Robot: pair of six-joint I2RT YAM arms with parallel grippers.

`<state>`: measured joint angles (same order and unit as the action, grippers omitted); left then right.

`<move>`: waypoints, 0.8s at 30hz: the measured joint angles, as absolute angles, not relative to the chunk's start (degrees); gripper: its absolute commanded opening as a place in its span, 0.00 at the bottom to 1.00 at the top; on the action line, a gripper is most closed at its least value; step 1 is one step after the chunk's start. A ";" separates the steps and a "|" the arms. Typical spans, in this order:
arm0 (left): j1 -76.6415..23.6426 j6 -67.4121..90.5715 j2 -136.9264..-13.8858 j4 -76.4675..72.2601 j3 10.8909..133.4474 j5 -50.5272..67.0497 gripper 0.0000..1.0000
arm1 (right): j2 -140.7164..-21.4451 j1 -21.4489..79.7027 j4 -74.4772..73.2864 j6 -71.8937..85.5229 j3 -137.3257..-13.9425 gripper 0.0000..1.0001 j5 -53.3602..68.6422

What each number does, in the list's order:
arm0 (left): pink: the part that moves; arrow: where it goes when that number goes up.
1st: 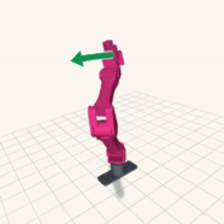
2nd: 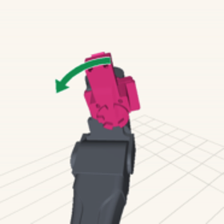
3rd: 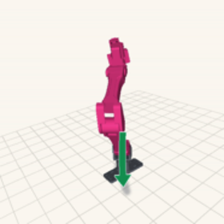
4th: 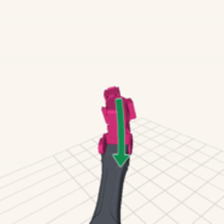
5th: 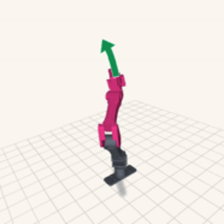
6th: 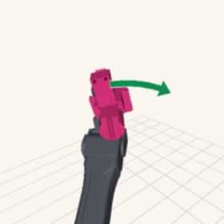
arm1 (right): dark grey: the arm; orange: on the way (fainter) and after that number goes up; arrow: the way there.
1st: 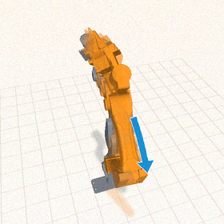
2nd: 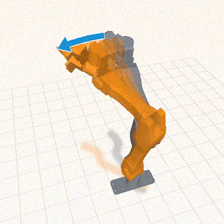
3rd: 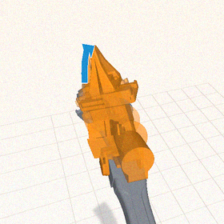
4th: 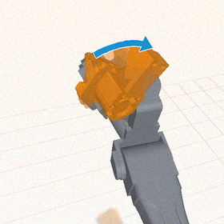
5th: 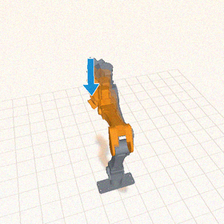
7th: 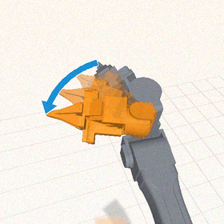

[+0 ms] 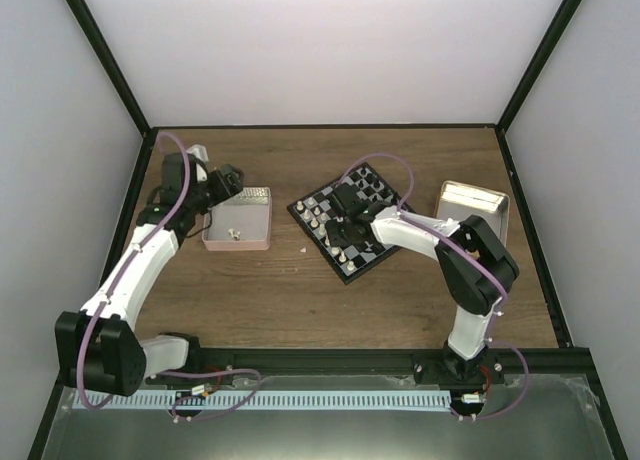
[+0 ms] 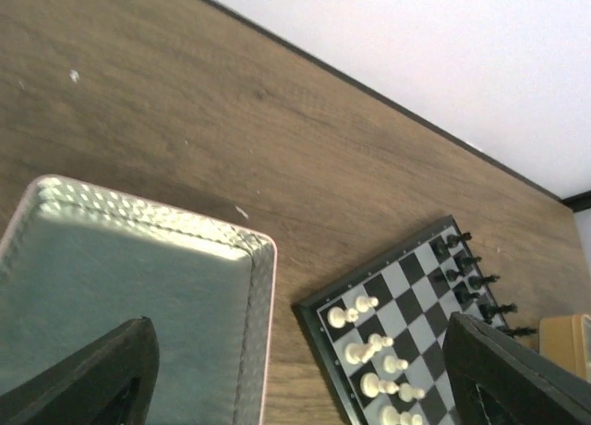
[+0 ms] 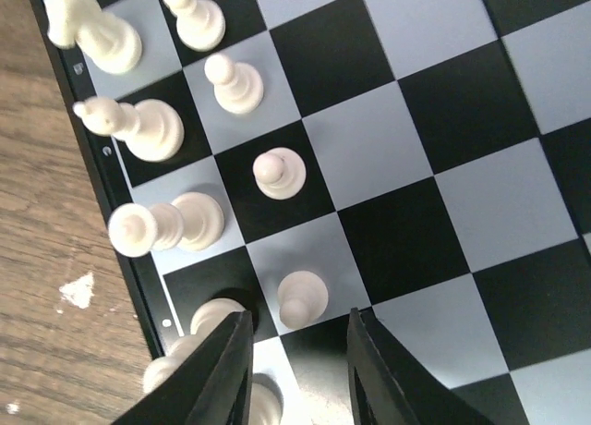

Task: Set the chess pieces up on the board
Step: Place the chess piece on the chessboard, then adjust the storage box at the center of the board.

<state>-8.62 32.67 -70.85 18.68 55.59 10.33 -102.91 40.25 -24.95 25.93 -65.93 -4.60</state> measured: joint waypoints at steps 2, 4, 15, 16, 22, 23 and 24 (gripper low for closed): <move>-8.51 30.85 -70.19 18.92 56.34 8.80 1.00 | -102.13 40.25 -25.17 26.06 -65.98 0.34 -4.71; -8.47 28.47 -69.12 18.92 56.86 7.14 1.00 | -100.97 40.25 -25.30 26.35 -65.98 0.35 -4.97; -8.21 -8.32 -72.97 12.40 57.23 13.13 0.94 | -92.84 39.03 -23.99 27.75 -65.87 0.36 -5.67; -8.19 -11.86 -75.50 13.15 57.93 13.76 0.92 | -92.31 38.98 -23.90 27.75 -65.78 0.36 -5.65; -8.16 -30.96 -94.13 22.06 66.39 12.19 0.81 | -88.86 38.85 -23.44 28.01 -63.57 0.37 -5.19; -8.14 -32.75 -95.85 23.00 67.13 11.38 0.81 | -88.51 38.81 -23.51 28.08 -63.35 0.37 -5.15; -8.05 -35.07 -97.73 24.16 68.10 10.48 0.81 | -88.05 38.74 -23.44 28.14 -63.02 0.37 -5.06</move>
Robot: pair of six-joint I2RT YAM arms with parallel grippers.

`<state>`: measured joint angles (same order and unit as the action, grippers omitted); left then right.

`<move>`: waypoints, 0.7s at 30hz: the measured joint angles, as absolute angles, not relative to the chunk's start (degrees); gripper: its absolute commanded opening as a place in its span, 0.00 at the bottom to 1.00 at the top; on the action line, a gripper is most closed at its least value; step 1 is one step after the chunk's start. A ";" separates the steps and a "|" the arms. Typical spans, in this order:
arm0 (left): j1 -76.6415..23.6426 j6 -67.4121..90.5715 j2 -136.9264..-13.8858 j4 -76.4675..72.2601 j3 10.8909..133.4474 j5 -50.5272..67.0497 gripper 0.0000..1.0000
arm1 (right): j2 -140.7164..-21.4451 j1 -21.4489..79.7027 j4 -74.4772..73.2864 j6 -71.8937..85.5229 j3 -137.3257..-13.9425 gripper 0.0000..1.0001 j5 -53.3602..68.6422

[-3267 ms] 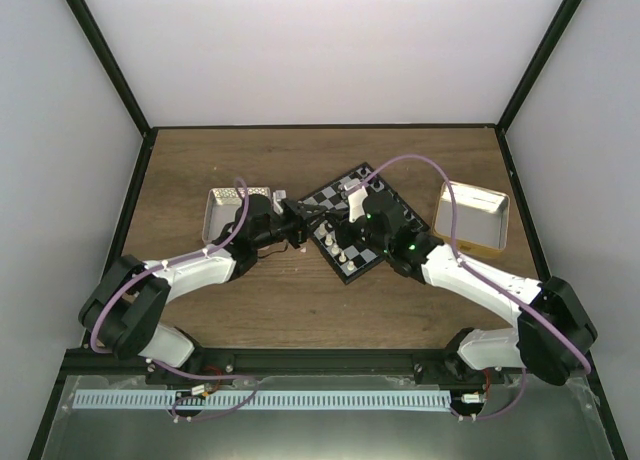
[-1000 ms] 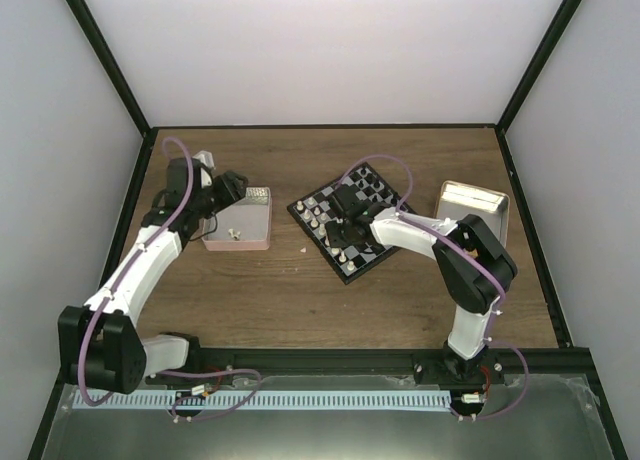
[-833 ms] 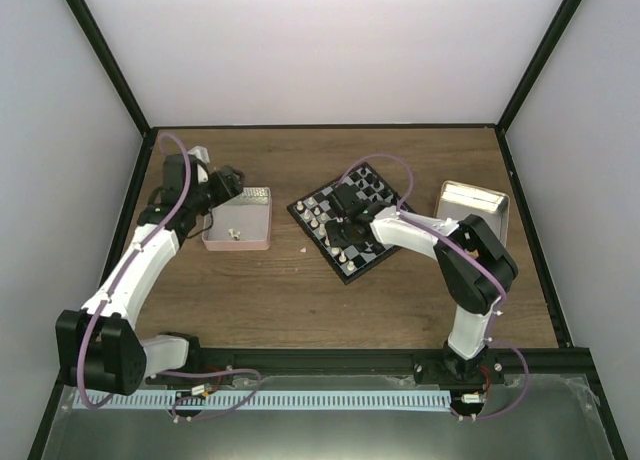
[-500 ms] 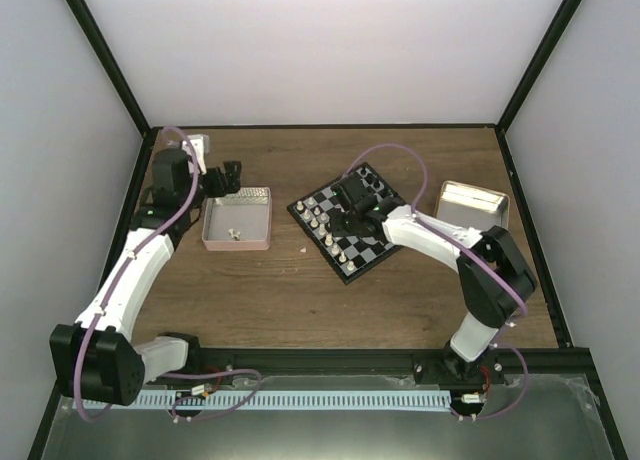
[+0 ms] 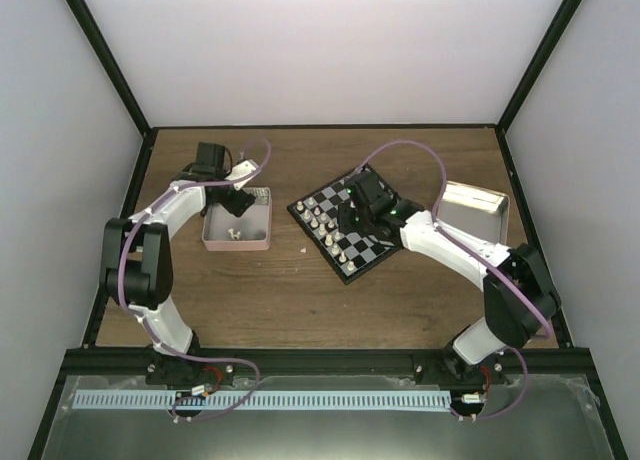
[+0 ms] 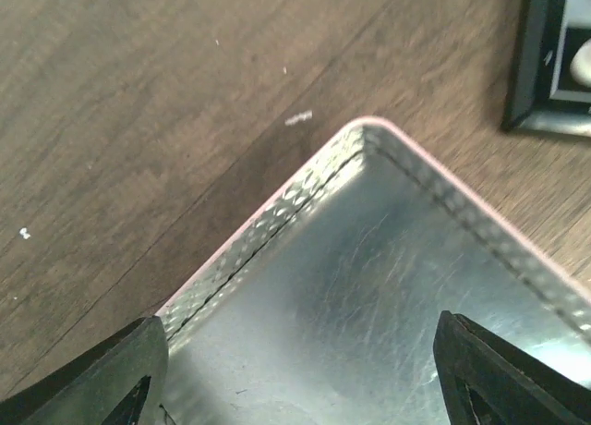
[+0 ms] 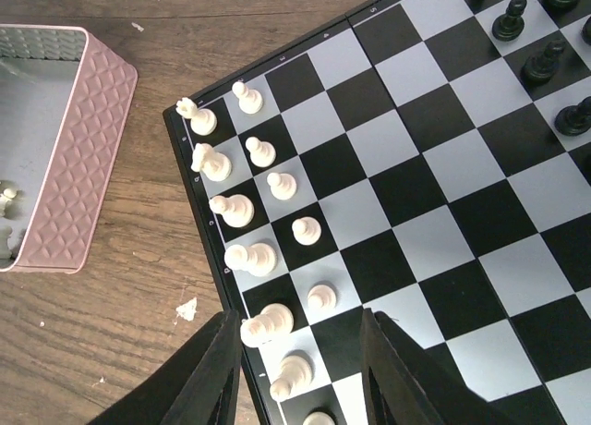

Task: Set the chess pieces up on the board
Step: Adjust the storage box at the center of the board.

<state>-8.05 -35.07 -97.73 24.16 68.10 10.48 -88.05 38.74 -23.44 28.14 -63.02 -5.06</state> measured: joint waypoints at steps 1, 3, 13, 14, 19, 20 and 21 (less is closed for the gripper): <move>-7.94 -36.80 -99.11 24.80 68.77 9.85 0.81 | -87.79 38.74 -23.46 28.18 -62.85 0.37 -4.97; -7.73 -39.77 -100.77 25.71 69.93 8.99 0.81 | -87.31 38.70 -23.49 28.23 -62.59 0.37 -4.86; -7.38 -46.63 -108.25 27.00 77.78 6.59 0.82 | -86.61 38.70 -23.51 28.36 -62.57 0.37 -4.69; -7.38 -46.87 -109.43 27.38 78.54 6.46 0.80 | -86.59 38.70 -23.51 28.36 -62.57 0.37 -4.69; -7.25 -47.46 -113.95 28.47 80.16 6.22 0.51 | -86.28 38.70 -23.55 28.36 -62.57 0.37 -4.69; -7.16 -47.92 -114.37 28.60 80.31 6.20 0.47 | -86.13 38.70 -23.55 28.36 -62.57 0.37 -4.69; -6.96 -48.07 -114.72 29.02 80.95 6.50 0.45 | -85.86 38.68 -23.55 28.36 -62.57 0.37 -4.69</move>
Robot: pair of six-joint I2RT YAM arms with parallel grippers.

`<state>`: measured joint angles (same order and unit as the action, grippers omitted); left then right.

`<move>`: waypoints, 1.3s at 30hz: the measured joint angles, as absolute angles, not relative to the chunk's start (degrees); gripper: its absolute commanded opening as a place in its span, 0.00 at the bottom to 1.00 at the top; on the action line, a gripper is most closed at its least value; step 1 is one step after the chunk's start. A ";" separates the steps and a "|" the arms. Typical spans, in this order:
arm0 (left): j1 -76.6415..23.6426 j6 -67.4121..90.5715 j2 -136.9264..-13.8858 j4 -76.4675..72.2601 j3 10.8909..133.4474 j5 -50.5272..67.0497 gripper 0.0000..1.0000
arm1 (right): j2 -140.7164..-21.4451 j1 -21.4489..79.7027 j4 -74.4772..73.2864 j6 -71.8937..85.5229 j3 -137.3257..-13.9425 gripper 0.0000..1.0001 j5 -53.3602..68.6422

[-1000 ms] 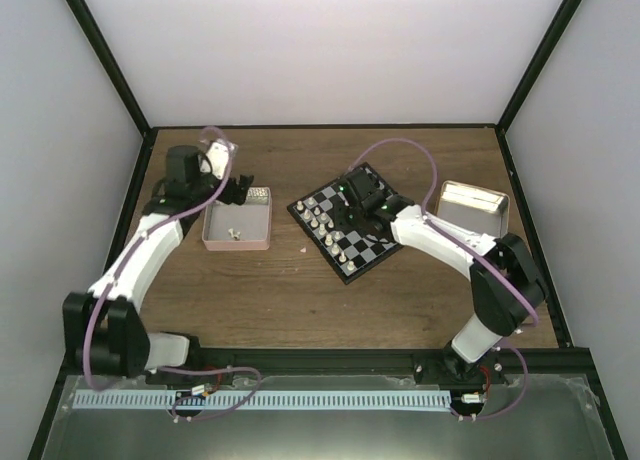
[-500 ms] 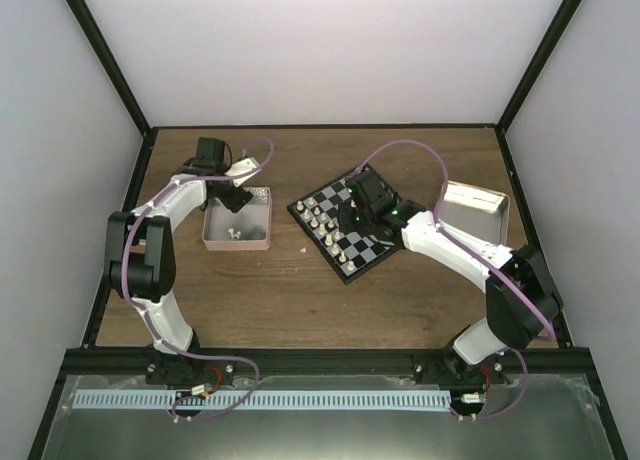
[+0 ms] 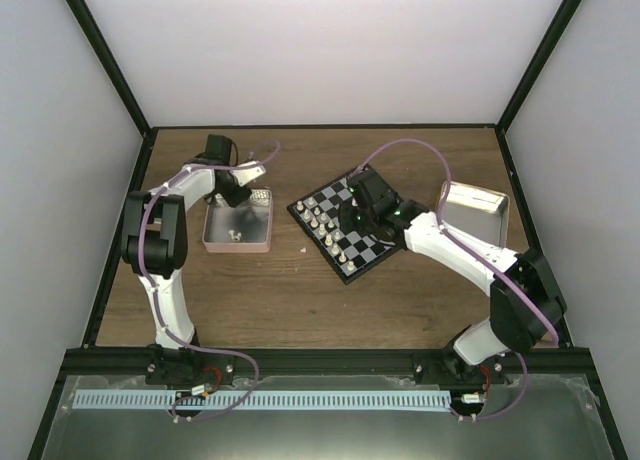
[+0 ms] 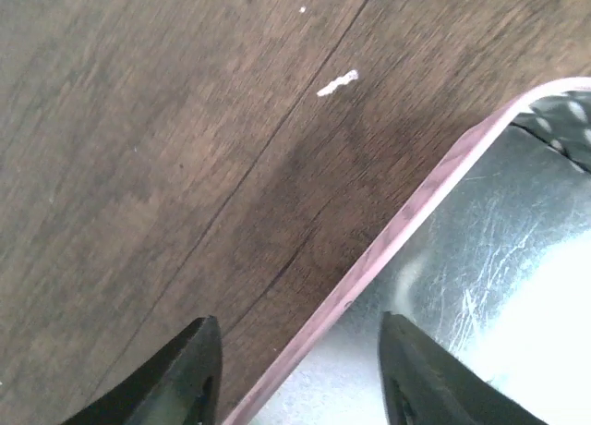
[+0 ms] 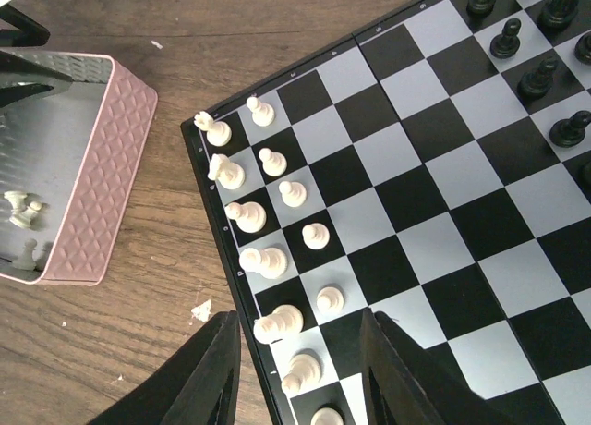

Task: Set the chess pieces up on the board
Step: Adjust the storage box at the center of the board.

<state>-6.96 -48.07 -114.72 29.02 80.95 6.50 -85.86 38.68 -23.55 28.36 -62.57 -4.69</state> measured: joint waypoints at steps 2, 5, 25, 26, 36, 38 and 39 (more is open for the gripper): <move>-6.42 -47.53 -115.02 30.68 82.56 7.66 0.40 | -85.43 38.68 -23.53 28.36 -62.57 0.37 -4.67; -5.08 -46.57 -115.00 32.93 84.64 9.30 0.34 | -85.12 38.68 -23.53 28.36 -62.57 0.37 -4.56; -2.44 -46.41 -110.50 33.69 80.14 11.79 0.45 | -83.09 38.48 -23.55 28.18 -61.65 0.37 -3.46; -2.44 -46.54 -110.74 33.76 80.93 11.92 0.43 | -83.07 38.48 -23.55 28.18 -61.65 0.37 -3.46; -2.39 -47.09 -112.14 34.57 81.36 14.46 0.38 | -83.07 38.44 -23.55 28.18 -61.65 0.37 -3.46; -2.39 -47.18 -112.14 34.98 80.49 14.63 0.38 | -83.07 38.44 -23.55 28.18 -61.65 0.37 -3.44; -2.39 -47.20 -112.14 35.44 79.99 14.70 0.38 | -83.07 38.44 -23.55 28.18 -61.65 0.37 -3.44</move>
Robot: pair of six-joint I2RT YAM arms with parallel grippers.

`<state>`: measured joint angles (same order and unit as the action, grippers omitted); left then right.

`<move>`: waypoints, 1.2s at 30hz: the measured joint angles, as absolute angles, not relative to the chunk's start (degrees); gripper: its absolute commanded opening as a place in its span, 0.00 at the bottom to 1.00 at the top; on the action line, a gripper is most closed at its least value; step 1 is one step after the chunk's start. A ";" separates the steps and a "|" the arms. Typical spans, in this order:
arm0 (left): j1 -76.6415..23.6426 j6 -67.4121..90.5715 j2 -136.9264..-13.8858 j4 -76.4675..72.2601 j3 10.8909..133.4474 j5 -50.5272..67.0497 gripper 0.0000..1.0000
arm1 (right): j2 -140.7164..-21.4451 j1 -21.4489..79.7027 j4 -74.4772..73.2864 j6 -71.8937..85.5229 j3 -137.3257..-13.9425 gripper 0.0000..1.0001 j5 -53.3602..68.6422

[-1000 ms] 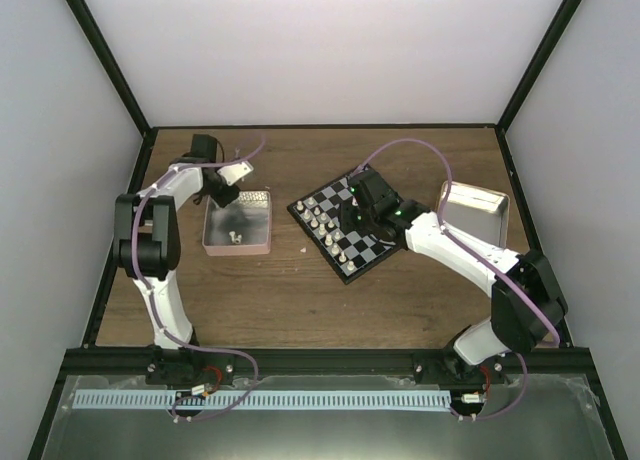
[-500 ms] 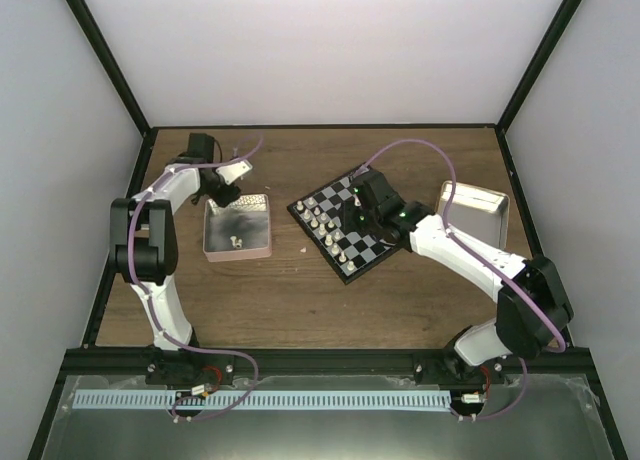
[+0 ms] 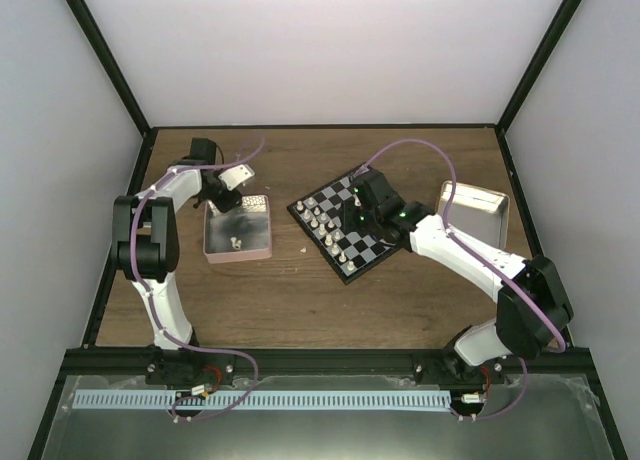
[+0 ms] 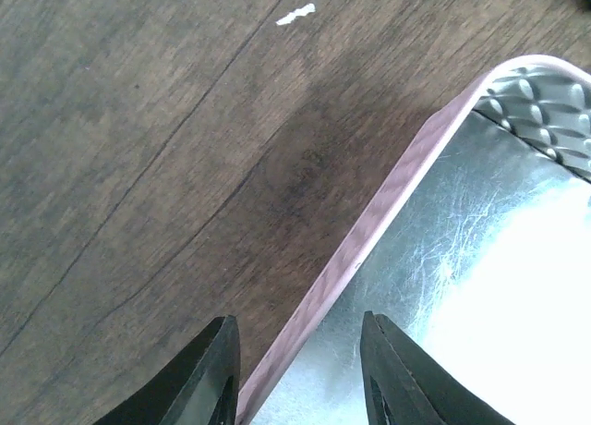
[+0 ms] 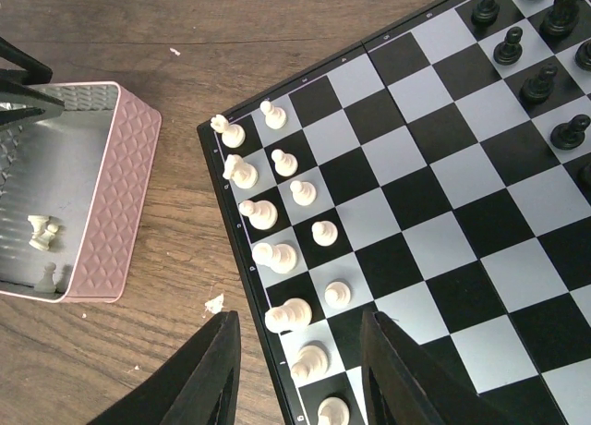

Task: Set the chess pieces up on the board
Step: Adjust the storage box at the center of the board.

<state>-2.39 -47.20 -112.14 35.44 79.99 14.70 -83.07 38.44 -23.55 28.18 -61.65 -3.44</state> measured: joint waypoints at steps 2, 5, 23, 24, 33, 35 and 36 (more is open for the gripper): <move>-2.39 -47.20 -112.14 35.73 79.75 15.00 0.37 | -83.02 38.44 -23.55 28.18 -61.63 0.37 -3.42; -2.39 -47.16 -112.14 35.73 79.70 15.49 0.27 | -82.56 38.44 -23.51 28.18 -60.82 0.37 -3.44; -2.28 -43.77 -108.71 32.64 71.92 7.92 0.07 | -81.91 38.44 -23.55 27.97 -59.77 0.37 -3.40; -2.24 -43.16 -107.59 32.53 70.81 7.11 0.07 | -81.91 38.44 -23.55 27.97 -59.77 0.37 -3.36; -0.45 -34.68 -102.28 34.74 66.26 1.74 0.07 | -81.69 38.44 -24.10 27.90 -59.86 0.37 -2.37; 0.14 -31.24 -101.82 35.29 65.76 0.82 0.06 | -81.32 38.44 -24.34 27.79 -59.86 0.37 -2.04; 0.27 -29.61 -101.69 35.42 65.49 0.45 0.06 | -81.06 38.44 -24.43 27.73 -59.86 0.37 -1.89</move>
<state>0.27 -29.61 -101.69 35.42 65.49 0.45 -81.06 38.44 -24.43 27.73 -59.86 -1.89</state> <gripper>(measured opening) 0.071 0.370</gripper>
